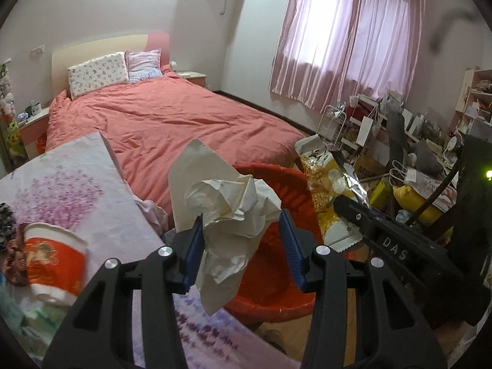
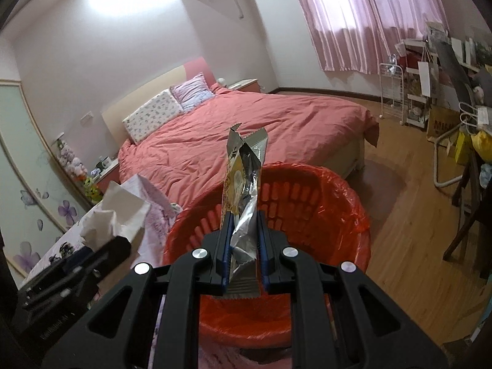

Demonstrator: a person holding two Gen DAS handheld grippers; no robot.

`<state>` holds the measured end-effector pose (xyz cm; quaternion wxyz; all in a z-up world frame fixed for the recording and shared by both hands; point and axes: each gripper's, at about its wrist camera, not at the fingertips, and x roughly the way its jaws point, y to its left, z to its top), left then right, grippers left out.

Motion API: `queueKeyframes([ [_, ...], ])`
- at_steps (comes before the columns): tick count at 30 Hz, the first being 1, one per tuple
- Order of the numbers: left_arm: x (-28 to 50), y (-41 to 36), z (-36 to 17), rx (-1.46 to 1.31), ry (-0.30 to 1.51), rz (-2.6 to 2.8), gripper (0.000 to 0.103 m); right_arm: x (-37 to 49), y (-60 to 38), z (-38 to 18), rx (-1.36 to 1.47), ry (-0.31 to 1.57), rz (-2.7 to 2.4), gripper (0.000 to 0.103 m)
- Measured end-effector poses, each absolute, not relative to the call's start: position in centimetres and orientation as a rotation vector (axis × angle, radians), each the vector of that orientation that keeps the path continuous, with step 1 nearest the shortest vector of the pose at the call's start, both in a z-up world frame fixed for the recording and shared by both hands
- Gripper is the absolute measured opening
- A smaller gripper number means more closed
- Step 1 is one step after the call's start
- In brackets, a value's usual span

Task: Collect trash
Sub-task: 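Carry wrapper and tissue to the orange basket and release both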

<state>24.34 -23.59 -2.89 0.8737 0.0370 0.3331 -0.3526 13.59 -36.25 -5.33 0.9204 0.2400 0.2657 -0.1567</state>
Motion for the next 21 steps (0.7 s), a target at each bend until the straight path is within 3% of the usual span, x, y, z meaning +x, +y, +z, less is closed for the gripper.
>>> queueKeyframes([
  [4,25.5,-25.1,-4.4,0.100,0.739,-0.720,0.055,14.0,-37.3,-6.0,0.532,0.565,-0.335,0.019],
  [6,25.6,-25.4,-4.8,0.110,0.751,-0.715,0.062,14.1,-37.7,-6.4,0.550,0.576,-0.342,0.031],
  [11,26.0,-24.8,-5.6,0.124,0.771,-0.681,0.068,13.3,-37.5,-6.6,0.551,0.594,-0.368,0.040],
  [21,24.3,-19.8,-4.5,0.153,0.732,-0.565,0.076,13.6,-35.6,-4.8,0.467,0.600,-0.371,0.045],
])
